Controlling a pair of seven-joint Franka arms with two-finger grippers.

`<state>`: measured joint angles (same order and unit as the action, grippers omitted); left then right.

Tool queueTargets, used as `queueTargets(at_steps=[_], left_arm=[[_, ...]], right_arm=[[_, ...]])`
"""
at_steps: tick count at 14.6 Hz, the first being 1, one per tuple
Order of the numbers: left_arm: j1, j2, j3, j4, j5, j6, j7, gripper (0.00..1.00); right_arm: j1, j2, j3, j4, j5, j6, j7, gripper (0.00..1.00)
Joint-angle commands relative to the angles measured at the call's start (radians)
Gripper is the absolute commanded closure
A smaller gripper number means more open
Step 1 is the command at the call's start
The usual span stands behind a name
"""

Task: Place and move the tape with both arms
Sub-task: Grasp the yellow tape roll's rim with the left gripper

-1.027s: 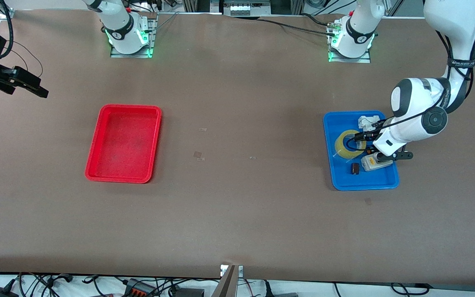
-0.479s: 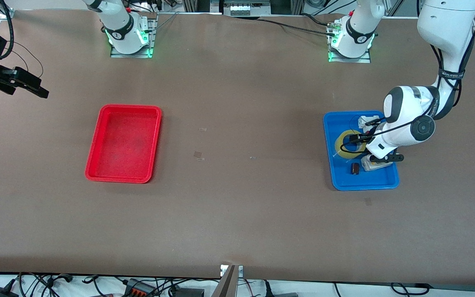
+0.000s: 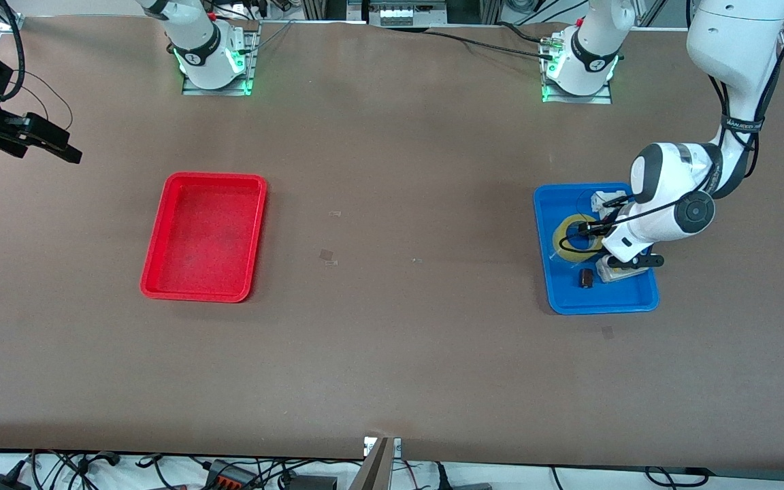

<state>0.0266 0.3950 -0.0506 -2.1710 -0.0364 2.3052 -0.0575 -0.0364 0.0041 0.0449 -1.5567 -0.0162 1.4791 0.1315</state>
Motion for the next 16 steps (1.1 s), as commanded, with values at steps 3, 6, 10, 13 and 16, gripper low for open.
queueTargets(at_steps=[3,6,10,13,16], left_arm=[[0.001,0.002,0.0,0.008,0.009,-0.001,0.005,0.93],[0.003,-0.013,-0.002,0.011,0.009,-0.015,0.004,0.95],[0.003,-0.119,-0.003,0.058,0.009,-0.157,-0.004,0.95],[0.001,-0.194,-0.04,0.14,0.003,-0.317,-0.025,0.95],[-0.001,-0.2,-0.151,0.258,0.0,-0.432,-0.172,0.95]], right_arm=[[-0.01,-0.001,0.01,0.01,0.013,-0.007,-0.018,0.01],[-0.01,-0.003,0.01,0.01,0.013,-0.008,-0.018,0.01],[-0.008,-0.003,0.01,0.01,0.013,-0.008,-0.018,0.01],[-0.008,-0.003,0.01,0.01,0.013,-0.008,-0.018,0.01],[-0.008,-0.003,0.01,0.01,0.013,-0.007,-0.02,0.01]])
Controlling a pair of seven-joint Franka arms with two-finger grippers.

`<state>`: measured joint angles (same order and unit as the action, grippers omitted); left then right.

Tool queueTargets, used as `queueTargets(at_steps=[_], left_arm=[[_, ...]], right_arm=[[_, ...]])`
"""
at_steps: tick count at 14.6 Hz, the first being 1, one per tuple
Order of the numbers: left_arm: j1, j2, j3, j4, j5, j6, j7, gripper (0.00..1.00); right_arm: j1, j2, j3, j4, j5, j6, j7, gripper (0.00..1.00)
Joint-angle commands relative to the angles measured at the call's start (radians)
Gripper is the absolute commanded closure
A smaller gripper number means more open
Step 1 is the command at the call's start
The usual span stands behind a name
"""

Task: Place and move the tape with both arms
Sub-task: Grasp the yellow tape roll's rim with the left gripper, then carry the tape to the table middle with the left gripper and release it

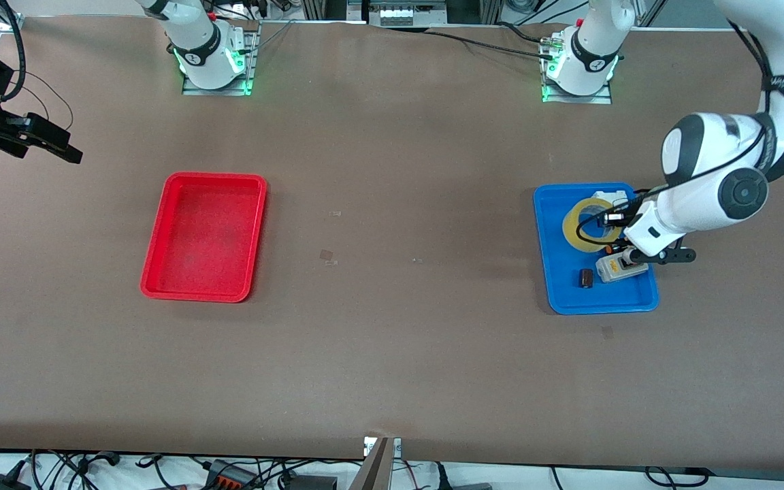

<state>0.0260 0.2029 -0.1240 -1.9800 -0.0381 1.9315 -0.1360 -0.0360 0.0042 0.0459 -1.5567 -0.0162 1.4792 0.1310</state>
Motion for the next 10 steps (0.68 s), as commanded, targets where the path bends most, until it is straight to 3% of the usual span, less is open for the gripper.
queueTargets(at_steps=[1,6,10], left_arm=[[-0.003,-0.002,-0.112,0.102,0.001,-0.06,-0.164,0.95],[-0.033,0.139,-0.356,0.161,0.02,0.025,-0.466,0.95],[-0.214,0.274,-0.356,0.164,0.081,0.193,-0.673,0.95]], right_arm=[[-0.01,-0.003,0.009,0.01,0.013,-0.005,-0.019,0.01],[-0.01,-0.001,0.009,0.01,0.013,-0.005,-0.019,0.01],[-0.012,-0.001,0.008,0.01,0.013,-0.005,-0.019,0.01]])
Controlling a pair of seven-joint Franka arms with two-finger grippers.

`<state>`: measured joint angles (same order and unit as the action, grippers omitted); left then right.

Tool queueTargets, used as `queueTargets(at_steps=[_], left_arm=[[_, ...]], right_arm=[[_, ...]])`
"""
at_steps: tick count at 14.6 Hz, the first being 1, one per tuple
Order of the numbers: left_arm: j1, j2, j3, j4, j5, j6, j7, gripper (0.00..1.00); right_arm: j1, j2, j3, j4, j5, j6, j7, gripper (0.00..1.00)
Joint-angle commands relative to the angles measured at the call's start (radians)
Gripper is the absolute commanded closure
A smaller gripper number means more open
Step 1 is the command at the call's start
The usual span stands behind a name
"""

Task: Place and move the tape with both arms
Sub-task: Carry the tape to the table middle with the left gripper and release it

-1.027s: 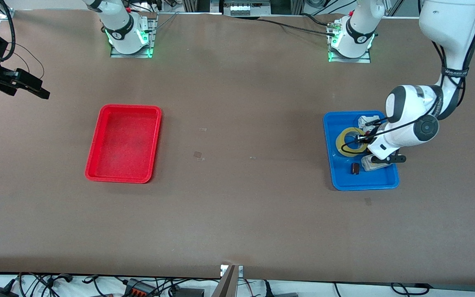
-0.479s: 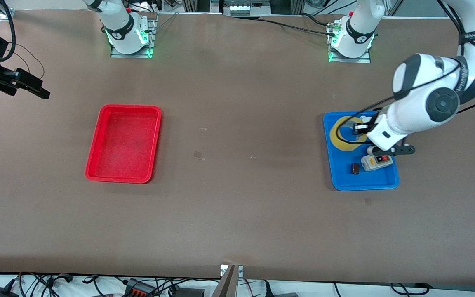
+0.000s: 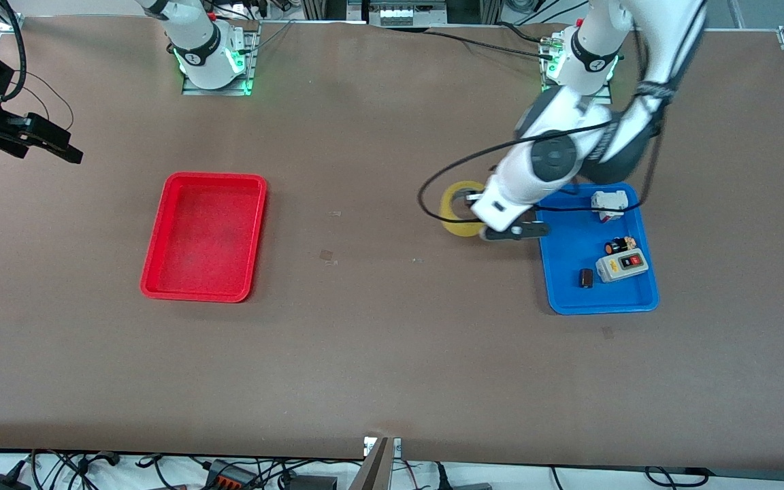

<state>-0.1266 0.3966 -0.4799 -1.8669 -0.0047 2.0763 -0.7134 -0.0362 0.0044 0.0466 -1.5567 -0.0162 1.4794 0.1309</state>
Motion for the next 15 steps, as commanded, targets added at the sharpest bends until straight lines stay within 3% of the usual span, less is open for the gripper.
queueTargets(at_steps=[1,6,9,11,15], left_arm=[[-0.105,0.121,0.001,0.08,0.083,0.068,-0.16,0.95],[-0.229,0.329,0.001,0.282,0.23,0.068,-0.356,0.95],[-0.234,0.357,0.003,0.288,0.252,0.07,-0.35,0.93],[-0.234,0.366,0.003,0.288,0.262,0.07,-0.351,0.84],[-0.234,0.38,0.003,0.29,0.262,0.08,-0.353,0.77]], right_arm=[[-0.013,-0.001,0.009,0.009,0.013,-0.005,-0.019,0.01],[-0.013,0.008,0.007,0.007,0.013,-0.002,-0.017,0.01],[-0.013,0.014,0.007,0.007,0.013,0.004,-0.017,0.01],[-0.013,0.014,0.007,0.007,0.013,0.004,-0.017,0.01],[-0.01,0.014,0.009,0.007,0.013,0.009,-0.017,0.01]])
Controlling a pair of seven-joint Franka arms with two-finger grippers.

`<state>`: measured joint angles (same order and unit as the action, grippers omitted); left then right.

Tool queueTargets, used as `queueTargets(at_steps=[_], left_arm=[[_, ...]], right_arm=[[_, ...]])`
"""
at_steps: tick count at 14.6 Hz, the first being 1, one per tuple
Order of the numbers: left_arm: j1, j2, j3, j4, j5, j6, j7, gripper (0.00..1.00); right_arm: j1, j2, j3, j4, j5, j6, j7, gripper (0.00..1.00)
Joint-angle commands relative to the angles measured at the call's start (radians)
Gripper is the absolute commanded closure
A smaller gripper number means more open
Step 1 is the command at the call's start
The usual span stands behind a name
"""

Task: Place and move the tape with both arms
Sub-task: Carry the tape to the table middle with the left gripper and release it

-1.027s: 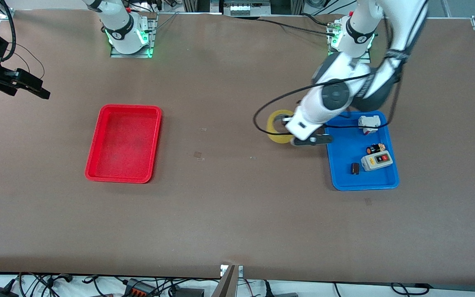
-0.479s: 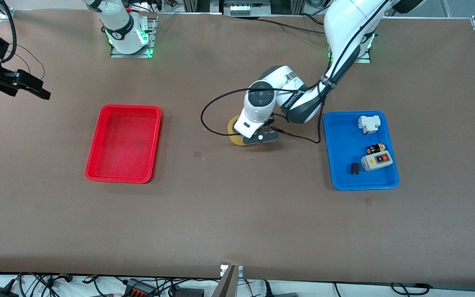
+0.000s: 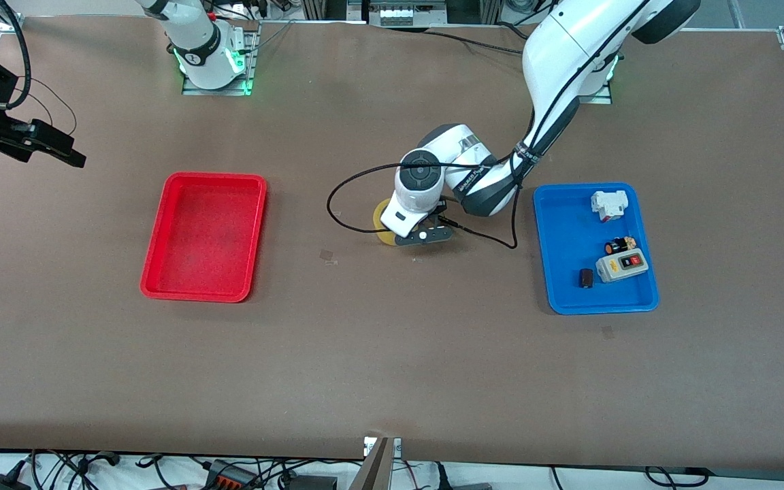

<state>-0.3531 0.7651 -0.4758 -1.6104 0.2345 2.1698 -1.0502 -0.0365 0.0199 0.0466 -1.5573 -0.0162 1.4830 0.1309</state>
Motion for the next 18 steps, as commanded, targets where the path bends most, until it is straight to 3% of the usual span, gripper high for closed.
queueTargets(at_steps=[1,2,3,4,6,13,18], left_arm=[[-0.007,0.014,-0.001,0.033,0.023,-0.009,-0.019,0.56],[-0.009,0.016,-0.001,0.035,0.023,-0.008,-0.019,0.33],[-0.009,0.016,-0.001,0.04,0.023,-0.008,-0.019,0.19],[-0.009,0.014,-0.001,0.05,0.023,-0.008,-0.019,0.09],[-0.004,0.007,-0.003,0.072,0.025,-0.011,-0.021,0.0],[0.143,-0.202,-0.021,0.092,0.01,-0.231,0.035,0.0],[0.388,-0.322,-0.145,0.095,0.005,-0.425,0.14,0.0]], right_arm=[[-0.008,-0.002,0.009,0.008,0.013,0.006,-0.019,0.01],[-0.008,-0.002,0.009,0.009,0.013,0.007,-0.019,0.01],[-0.003,-0.002,0.009,0.008,0.013,0.005,-0.019,0.01],[0.003,-0.002,0.009,0.009,0.013,0.006,-0.017,0.01],[0.004,-0.002,0.009,0.008,0.013,0.007,-0.007,0.01],[0.22,0.078,0.009,0.008,0.013,0.111,0.139,0.01],[0.39,0.182,0.01,0.008,0.022,0.233,0.197,0.02]])
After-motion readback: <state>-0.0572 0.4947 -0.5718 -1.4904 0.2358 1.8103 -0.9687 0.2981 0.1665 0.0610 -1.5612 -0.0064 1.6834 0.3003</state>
